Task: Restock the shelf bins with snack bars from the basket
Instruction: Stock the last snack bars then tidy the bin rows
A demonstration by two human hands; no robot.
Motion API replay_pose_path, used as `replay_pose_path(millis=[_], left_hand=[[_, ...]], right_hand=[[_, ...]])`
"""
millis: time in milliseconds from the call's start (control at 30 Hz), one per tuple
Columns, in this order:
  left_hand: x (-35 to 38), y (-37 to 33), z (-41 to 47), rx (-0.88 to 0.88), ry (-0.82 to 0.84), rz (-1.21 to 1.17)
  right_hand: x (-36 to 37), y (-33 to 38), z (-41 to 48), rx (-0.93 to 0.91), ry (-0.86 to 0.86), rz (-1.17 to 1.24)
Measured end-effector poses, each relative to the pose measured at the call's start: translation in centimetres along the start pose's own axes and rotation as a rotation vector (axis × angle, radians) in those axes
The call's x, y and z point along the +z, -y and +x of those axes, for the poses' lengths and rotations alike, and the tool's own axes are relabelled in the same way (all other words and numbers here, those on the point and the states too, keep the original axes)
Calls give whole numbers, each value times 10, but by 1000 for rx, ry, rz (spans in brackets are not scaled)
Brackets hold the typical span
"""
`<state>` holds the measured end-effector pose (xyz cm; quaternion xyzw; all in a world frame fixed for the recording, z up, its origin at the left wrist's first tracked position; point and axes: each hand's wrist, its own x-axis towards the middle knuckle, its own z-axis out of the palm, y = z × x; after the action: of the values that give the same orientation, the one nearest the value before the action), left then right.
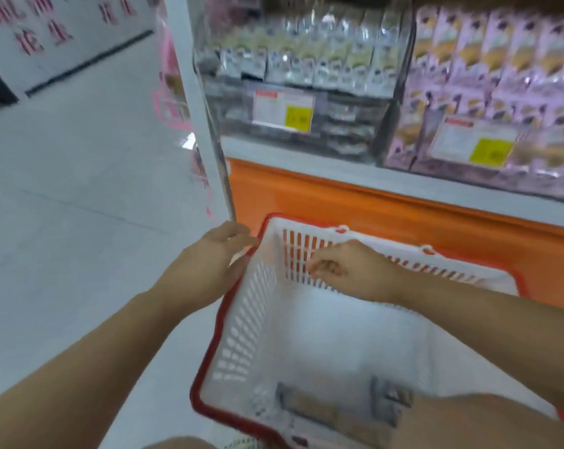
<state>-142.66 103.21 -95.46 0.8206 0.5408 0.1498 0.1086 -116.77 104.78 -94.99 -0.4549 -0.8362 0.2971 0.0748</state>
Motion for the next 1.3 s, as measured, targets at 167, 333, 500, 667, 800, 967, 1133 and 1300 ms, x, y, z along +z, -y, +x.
replay_pose_path(millis=[167,333,500,667,800,967,1133,1300], left_hand=[[49,-6,-13,-155,107,-161],[68,-5,-16,-196,40,-207],[68,-8,-16,-198,22,-185],[62,-9,-17,-204,84,-163],[35,-8,-9,-218,364,-154],[-37,-30,2,-307,473,-231],[-99,-82,6,-333,445,-268],[-128,-137,9,-440,401,-765]], right_hand=[[73,-50,-21,263,361,71],[141,-55,-25,382,762,82],[168,-47,-20,323,907,-1],[165,-40,-18,279,858,-18],[128,-26,-15,259,561,64],[45,8,-14,21,-56,172],[-26,48,-40,-303,-469,-21],[-69,73,-63,-546,-726,-231]])
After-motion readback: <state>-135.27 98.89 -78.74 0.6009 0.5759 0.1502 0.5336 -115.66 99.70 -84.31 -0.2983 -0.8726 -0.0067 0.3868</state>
